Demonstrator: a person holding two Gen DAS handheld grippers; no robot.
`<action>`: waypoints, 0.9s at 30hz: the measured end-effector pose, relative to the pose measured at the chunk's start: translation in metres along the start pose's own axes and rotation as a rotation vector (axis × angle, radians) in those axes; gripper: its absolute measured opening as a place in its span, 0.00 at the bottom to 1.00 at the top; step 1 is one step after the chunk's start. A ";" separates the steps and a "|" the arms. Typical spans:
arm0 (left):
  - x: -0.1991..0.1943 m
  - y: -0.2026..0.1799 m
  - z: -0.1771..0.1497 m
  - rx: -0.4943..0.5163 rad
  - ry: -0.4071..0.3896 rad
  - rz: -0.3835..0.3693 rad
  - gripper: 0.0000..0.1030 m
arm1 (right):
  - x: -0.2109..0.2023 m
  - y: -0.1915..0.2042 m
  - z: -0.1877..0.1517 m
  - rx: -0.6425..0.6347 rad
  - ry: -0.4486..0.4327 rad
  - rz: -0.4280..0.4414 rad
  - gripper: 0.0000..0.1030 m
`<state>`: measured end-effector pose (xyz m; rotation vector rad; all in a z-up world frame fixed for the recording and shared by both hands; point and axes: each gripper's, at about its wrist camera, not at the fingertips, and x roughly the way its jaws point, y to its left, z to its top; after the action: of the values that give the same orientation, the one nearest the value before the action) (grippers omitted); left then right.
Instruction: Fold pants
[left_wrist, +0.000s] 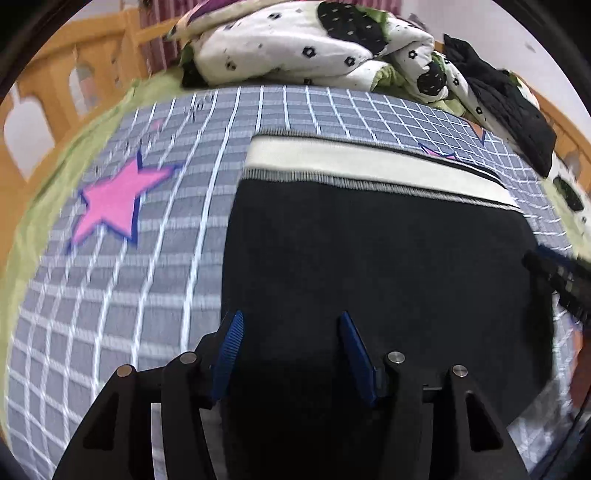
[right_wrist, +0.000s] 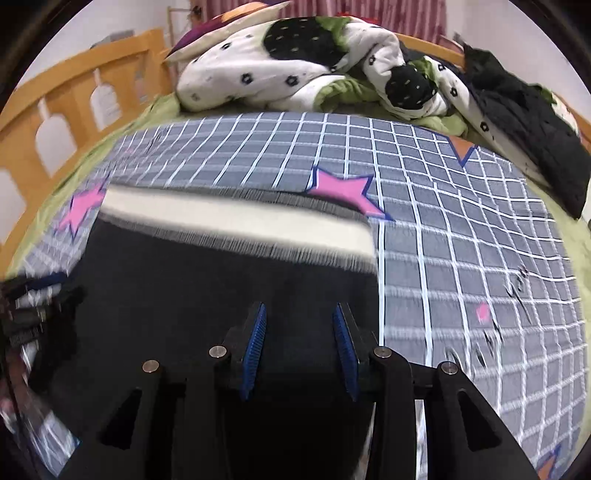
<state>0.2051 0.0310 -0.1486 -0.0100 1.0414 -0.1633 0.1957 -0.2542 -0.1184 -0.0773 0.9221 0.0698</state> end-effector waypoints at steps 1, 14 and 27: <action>-0.003 0.003 -0.007 -0.017 0.021 -0.014 0.53 | -0.006 0.005 -0.007 -0.016 -0.004 -0.010 0.38; -0.115 -0.012 -0.080 0.034 -0.074 0.036 0.55 | -0.116 -0.002 -0.070 0.156 -0.042 -0.109 0.39; -0.201 -0.009 -0.133 -0.019 -0.226 0.063 0.70 | -0.213 0.025 -0.114 0.124 -0.180 -0.072 0.93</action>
<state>-0.0102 0.0590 -0.0425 -0.0122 0.8168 -0.0926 -0.0256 -0.2460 -0.0180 0.0111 0.7412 -0.0463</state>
